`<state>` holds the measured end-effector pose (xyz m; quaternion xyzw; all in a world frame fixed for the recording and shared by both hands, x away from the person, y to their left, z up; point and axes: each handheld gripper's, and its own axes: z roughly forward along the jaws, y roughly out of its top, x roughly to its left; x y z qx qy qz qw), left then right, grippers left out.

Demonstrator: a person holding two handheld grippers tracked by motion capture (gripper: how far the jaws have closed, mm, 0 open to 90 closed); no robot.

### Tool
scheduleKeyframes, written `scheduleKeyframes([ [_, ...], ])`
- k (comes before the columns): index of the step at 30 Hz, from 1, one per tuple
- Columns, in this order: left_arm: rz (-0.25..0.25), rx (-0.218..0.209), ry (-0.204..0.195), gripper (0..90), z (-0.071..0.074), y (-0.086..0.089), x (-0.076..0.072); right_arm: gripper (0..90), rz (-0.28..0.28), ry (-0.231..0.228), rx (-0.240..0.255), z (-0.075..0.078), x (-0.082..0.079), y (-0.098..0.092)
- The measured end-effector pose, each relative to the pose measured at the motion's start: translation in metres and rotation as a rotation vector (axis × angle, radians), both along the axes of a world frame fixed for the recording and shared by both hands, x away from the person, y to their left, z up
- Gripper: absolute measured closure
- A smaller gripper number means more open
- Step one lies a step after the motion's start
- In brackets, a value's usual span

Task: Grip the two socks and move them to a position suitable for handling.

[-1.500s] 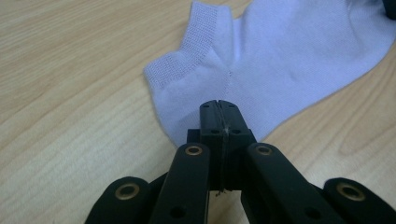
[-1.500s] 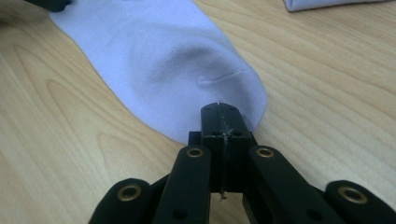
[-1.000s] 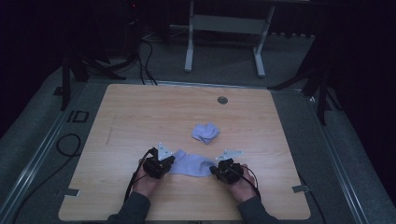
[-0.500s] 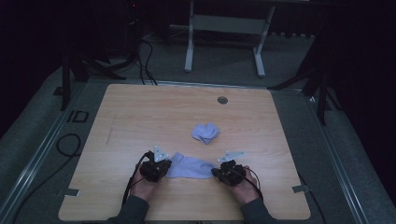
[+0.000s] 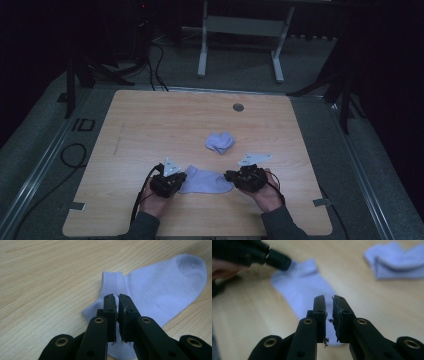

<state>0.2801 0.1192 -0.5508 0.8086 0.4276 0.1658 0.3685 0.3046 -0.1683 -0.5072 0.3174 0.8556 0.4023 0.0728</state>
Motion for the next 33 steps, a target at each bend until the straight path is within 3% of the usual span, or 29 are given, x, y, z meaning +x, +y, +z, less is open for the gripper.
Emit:
scheduleKeyframes([
  [2, 0.003, -0.003, 0.000, 84.2, 0.000, 0.000, 0.000, 81.9, -0.003, -0.012, -0.002, 0.002, 0.005, 0.002],
  [3, 0.003, -0.003, 0.000, 84.2, 0.000, 0.000, 0.000, 85.6, -0.014, -0.027, -0.026, 0.002, 0.020, 0.006],
  [7, -0.004, 0.005, 0.006, 84.1, -0.001, -0.001, 0.001, 89.8, -0.028, -0.048, -0.056, 0.000, 0.037, 0.013],
  [8, -0.005, 0.007, 0.013, 83.8, -0.002, -0.002, 0.001, 90.0, -0.063, -0.057, -0.083, -0.001, 0.051, 0.016],
  [9, -0.005, 0.007, 0.013, 83.6, -0.002, -0.002, 0.001, 90.0, -0.063, -0.057, -0.083, -0.001, 0.051, 0.016],
  [10, -0.006, 0.008, 0.012, 83.3, -0.002, -0.002, 0.002, 90.0, -0.089, -0.059, -0.088, -0.001, 0.065, 0.019],
  [11, -0.006, 0.008, 0.012, 83.0, -0.002, -0.002, 0.002, 90.0, -0.089, -0.059, -0.088, -0.001, 0.065, 0.019],
  [14, 0.003, 0.007, 0.015, 82.4, -0.002, -0.002, 0.002, 89.9, -0.136, -0.046, -0.073, -0.001, 0.093, 0.024],
  [17, 0.008, 0.009, 0.013, 82.3, -0.002, -0.001, 0.002, 90.0, -0.171, -0.049, -0.086, -0.002, 0.105, 0.028],
  [18, 0.012, 0.006, 0.011, 82.1, -0.002, 0.000, 0.003, 90.0, -0.196, -0.049, -0.109, -0.005, 0.115, 0.032],
  [19, 0.012, 0.006, 0.011, 81.9, -0.002, 0.000, 0.003, 90.0, -0.196, -0.049, -0.109, -0.005, 0.115, 0.032],
  [21, 0.015, 0.011, 0.008, 81.7, -0.002, 0.000, 0.003, 90.0, -0.222, -0.046, -0.182, -0.014, 0.129, 0.040],
  [24, 0.018, 0.007, 0.008, 81.5, -0.002, 0.001, 0.003, 90.0, -0.252, 0.005, -0.236, -0.031, 0.138, 0.044],
  [26, 0.023, 0.007, 0.005, 81.5, -0.001, 0.002, 0.003, 90.0, -0.264, 0.013, -0.227, -0.038, 0.139, 0.043],
  [29, 0.030, -0.002, 0.005, 81.5, 0.000, 0.004, 0.004, 90.0, -0.247, 0.015, -0.242, -0.037, 0.139, 0.043],
  [33, 0.036, -0.004, 0.003, 81.5, 0.001, 0.006, 0.004, 90.0, -0.244, 0.020, -0.225, -0.038, 0.139, 0.040],
])
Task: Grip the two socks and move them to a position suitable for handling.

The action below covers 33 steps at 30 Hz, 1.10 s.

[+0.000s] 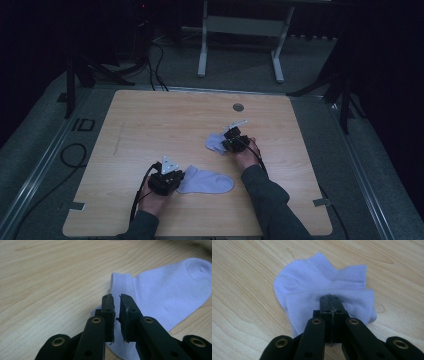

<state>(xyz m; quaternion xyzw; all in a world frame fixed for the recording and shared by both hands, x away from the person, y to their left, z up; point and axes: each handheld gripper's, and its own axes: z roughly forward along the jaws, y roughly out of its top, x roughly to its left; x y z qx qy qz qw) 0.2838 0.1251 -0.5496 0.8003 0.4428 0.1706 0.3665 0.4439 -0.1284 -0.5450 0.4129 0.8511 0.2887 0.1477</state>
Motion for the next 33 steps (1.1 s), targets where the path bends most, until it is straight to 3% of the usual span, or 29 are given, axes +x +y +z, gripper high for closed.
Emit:
scheduleKeyframes([
  [8, -0.002, -0.012, 0.006, 79.7, 0.002, 0.002, 0.003, 90.0, 0.024, -0.009, -0.008, -0.001, -0.005, 0.004],
  [12, -0.009, -0.013, 0.012, 79.8, 0.004, 0.003, 0.005, 90.0, 0.071, -0.011, -0.020, 0.000, -0.011, 0.010],
  [15, -0.010, -0.015, 0.005, 80.3, 0.007, 0.001, 0.009, 90.0, 0.146, -0.015, -0.037, 0.000, -0.020, 0.019],
  [21, -0.005, -0.016, 0.010, 80.3, 0.006, 0.000, 0.014, 90.0, 0.204, -0.007, -0.053, 0.001, -0.023, 0.026],
  [27, -0.005, -0.009, 0.009, 82.6, 0.009, -0.006, 0.028, 90.0, 0.254, -0.010, -0.058, 0.001, -0.027, 0.030],
  [29, -0.006, -0.007, 0.016, 86.8, 0.007, -0.011, 0.038, 90.0, 0.306, -0.013, -0.062, 0.002, -0.032, 0.035],
  [33, -0.012, 0.008, 0.023, 89.3, 0.004, -0.019, 0.053, 90.0, 0.350, -0.015, -0.067, 0.002, -0.034, 0.039],
])
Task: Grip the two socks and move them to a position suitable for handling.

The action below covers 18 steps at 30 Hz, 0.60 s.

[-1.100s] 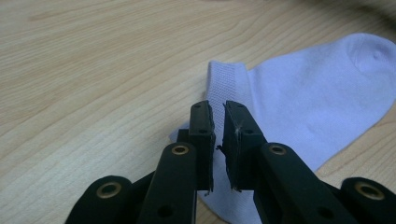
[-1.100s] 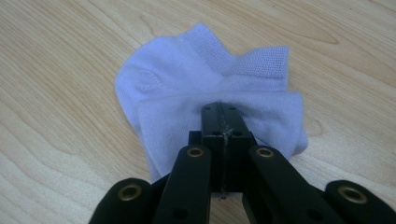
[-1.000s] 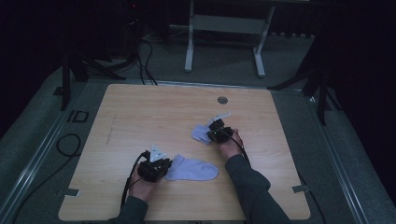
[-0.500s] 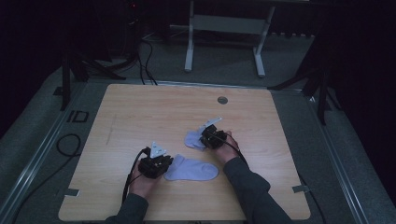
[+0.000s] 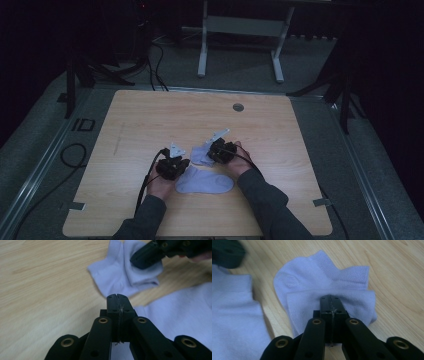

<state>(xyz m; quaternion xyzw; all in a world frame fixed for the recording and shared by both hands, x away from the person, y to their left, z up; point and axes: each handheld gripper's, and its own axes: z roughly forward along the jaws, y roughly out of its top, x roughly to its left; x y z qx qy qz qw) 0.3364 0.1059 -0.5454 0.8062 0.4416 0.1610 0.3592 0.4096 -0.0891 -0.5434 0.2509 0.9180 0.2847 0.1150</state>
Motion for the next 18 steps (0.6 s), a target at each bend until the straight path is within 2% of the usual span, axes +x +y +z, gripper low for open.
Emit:
scheduleKeyframes([
  [5, -0.001, -0.004, 0.035, 89.4, -0.004, -0.007, 0.018, 90.0, 0.012, -0.006, -0.003, 0.000, 0.000, 0.000],
  [9, -0.005, 0.012, 0.041, 89.4, -0.008, -0.013, 0.027, 90.0, 0.018, -0.011, -0.007, 0.000, 0.000, 0.001],
  [11, -0.005, 0.027, 0.036, 89.4, -0.009, -0.016, 0.029, 90.0, 0.017, -0.013, -0.009, 0.000, -0.001, 0.002],
  [12, -0.009, 0.056, 0.045, 89.3, -0.010, -0.018, 0.032, 90.0, 0.021, -0.017, -0.010, 0.000, -0.001, 0.002],
  [14, -0.003, 0.053, 0.052, 89.7, -0.010, -0.019, 0.033, 90.0, 0.020, -0.016, -0.008, 0.000, -0.001, 0.002],
  [18, -0.004, 0.066, 0.039, 89.9, -0.010, -0.020, 0.031, 90.0, 0.021, -0.017, -0.010, 0.000, -0.001, 0.001],
])
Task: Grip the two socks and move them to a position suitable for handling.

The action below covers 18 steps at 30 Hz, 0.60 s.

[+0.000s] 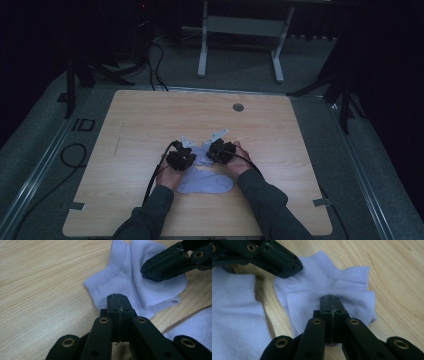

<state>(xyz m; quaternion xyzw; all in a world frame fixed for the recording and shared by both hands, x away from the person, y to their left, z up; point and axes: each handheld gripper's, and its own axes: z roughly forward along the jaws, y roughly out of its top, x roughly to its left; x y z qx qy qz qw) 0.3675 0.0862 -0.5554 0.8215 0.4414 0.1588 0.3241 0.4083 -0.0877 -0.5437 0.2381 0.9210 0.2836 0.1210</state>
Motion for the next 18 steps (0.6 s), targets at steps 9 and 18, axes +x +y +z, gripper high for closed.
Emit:
scheduleKeyframes([
  [9, 0.010, -0.001, -0.009, 90.0, -0.001, -0.001, -0.002, 89.7, -0.012, 0.001, -0.002, 0.001, -0.009, -0.026],
  [18, 0.012, -0.001, -0.008, 90.0, -0.001, 0.000, -0.002, 89.8, -0.033, 0.002, 0.002, -0.002, -0.013, -0.042],
])
